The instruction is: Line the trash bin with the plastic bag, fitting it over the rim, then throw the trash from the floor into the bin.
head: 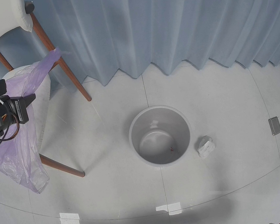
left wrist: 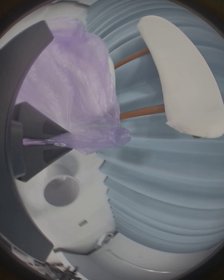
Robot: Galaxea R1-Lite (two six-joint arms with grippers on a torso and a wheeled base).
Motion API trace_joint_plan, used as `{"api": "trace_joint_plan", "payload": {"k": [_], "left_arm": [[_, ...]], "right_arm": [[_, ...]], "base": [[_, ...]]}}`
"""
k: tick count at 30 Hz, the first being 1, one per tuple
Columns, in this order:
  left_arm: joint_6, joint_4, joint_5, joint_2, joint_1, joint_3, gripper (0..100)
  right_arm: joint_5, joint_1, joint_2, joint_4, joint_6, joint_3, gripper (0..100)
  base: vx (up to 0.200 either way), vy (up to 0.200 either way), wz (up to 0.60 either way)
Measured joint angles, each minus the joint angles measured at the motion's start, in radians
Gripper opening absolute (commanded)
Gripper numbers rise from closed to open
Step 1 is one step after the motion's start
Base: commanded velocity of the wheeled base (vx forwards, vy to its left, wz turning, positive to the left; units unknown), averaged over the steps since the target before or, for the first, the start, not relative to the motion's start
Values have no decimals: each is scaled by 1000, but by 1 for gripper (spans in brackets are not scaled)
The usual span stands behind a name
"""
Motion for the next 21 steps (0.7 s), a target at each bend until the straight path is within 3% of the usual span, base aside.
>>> {"api": "trace_joint_plan", "payload": {"k": [12,21], "left_arm": [[-408,-6,-31,-48,-200,-66,0],[-525,-37,-34,-53,-427,-110,0]], "right_arm": [[0,0,0,0,-1,0,100],[-2,0,0,0,-1,0,100]], "base": [[0,0,0],[0,0,0]]}}
